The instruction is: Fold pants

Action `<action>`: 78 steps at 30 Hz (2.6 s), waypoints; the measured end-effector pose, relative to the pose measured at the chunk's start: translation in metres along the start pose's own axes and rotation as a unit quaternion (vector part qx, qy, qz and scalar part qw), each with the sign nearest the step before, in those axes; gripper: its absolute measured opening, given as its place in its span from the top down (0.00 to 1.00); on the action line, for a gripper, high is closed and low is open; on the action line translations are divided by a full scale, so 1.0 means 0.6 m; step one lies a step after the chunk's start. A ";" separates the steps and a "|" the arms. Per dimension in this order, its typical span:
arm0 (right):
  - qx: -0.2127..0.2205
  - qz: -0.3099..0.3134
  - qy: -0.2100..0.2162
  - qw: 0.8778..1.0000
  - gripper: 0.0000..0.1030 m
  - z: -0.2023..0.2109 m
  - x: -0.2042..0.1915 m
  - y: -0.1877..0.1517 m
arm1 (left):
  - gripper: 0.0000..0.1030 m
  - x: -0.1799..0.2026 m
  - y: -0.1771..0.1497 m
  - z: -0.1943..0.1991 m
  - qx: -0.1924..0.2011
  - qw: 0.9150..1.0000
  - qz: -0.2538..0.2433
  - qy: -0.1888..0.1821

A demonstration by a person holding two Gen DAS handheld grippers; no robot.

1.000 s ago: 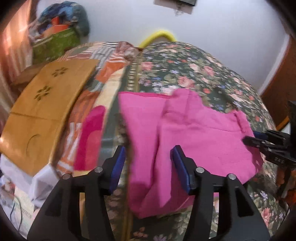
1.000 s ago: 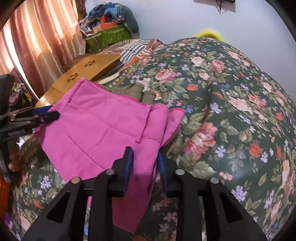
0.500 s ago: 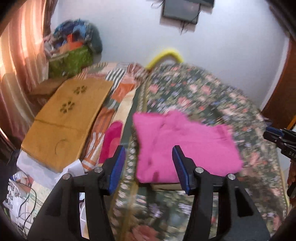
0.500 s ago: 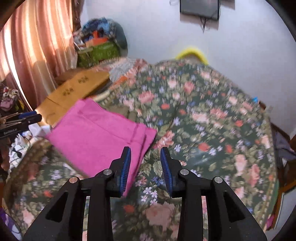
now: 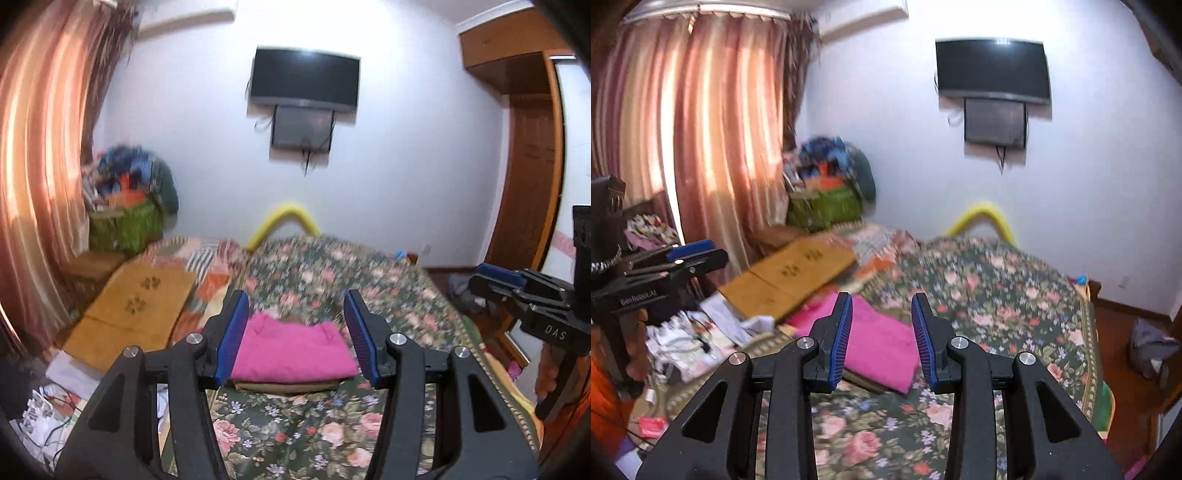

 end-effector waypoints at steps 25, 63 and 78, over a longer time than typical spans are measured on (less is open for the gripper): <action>0.117 -0.021 -0.059 0.991 0.00 0.185 -0.083 0.010 | 0.00 0.067 -0.037 0.236 0.101 0.995 -0.016 -0.004; 0.106 -0.020 -0.061 0.992 0.00 0.196 -0.088 -0.001 | 0.00 0.057 -0.047 0.206 0.079 0.997 -0.003 -0.009; 0.102 -0.024 -0.063 0.992 0.00 0.196 -0.082 -0.003 | 0.00 0.064 -0.052 0.202 0.076 0.997 -0.009 -0.014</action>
Point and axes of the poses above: each gripper's, at about its wrist camera, not at the fingertips, and z roughly against the way its jaws point, x to its right, y to its top, the point moved 8 cm from there along -z, roughly the way its jaws point, and after that the axes turned 13 degrees about z, right-handed, at the moved point
